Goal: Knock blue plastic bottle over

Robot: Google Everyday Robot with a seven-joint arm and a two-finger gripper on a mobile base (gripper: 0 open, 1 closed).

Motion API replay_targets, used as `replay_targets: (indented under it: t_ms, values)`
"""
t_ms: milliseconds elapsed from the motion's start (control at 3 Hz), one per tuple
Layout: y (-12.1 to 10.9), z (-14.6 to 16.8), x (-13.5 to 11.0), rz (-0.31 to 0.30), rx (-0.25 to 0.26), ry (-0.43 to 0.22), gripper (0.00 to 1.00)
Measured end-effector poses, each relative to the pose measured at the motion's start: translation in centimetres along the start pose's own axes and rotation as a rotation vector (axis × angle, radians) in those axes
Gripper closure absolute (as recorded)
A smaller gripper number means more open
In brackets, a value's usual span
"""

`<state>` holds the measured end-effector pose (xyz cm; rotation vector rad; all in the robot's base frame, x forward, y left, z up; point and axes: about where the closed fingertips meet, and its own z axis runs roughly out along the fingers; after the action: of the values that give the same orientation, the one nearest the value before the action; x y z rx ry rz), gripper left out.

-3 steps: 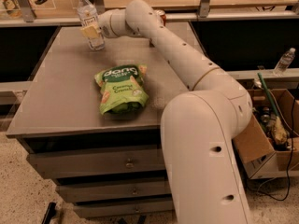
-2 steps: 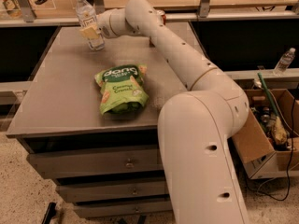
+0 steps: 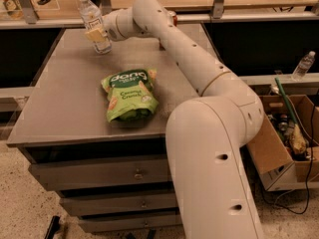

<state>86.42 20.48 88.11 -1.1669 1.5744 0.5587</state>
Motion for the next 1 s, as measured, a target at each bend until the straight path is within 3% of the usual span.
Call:
replay_targets:
  t_ms: [1000]
  values:
    - [-0.03,-0.16,-0.15,-0.022,0.001,0.007,1.0]
